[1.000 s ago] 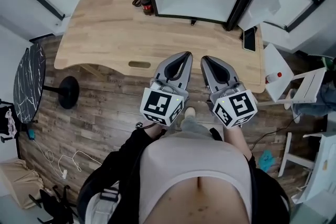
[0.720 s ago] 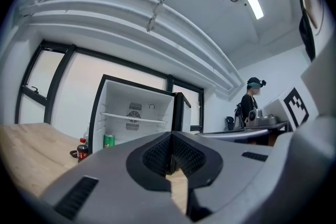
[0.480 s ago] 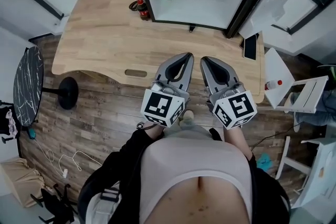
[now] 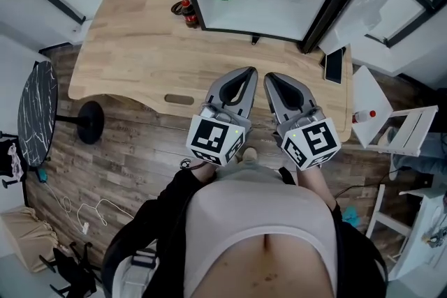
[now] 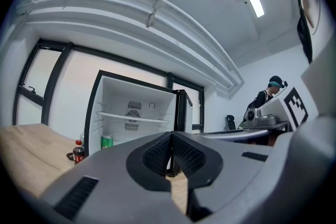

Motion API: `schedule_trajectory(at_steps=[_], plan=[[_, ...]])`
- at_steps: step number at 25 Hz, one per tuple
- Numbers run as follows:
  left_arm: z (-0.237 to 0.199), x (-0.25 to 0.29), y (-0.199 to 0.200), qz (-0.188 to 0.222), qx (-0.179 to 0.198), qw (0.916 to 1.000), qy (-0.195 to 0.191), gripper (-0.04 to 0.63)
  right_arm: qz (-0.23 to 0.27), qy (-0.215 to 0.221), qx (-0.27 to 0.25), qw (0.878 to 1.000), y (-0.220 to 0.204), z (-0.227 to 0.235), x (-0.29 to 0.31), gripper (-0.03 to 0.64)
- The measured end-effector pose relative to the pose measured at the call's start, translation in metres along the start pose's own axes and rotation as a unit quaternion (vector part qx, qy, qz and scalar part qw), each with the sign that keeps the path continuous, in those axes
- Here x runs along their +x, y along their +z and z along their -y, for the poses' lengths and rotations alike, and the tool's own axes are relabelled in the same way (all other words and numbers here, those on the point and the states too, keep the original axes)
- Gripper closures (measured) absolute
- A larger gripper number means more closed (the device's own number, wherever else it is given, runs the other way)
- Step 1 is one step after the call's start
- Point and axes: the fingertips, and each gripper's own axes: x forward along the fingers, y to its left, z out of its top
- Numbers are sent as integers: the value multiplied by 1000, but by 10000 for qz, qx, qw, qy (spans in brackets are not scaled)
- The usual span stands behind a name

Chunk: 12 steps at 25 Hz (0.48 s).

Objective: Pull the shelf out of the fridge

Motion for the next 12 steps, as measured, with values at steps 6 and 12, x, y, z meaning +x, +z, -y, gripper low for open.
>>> schedule_trajectory(at_steps=[6, 12], plan=[[-8, 6, -5, 10, -90, 9998, 191, 591, -55, 98, -25, 9999, -7, 12, 4, 586], [-24, 19, -8, 29, 44, 9997, 250, 591, -29, 100, -8, 9999, -9, 24, 22, 586]])
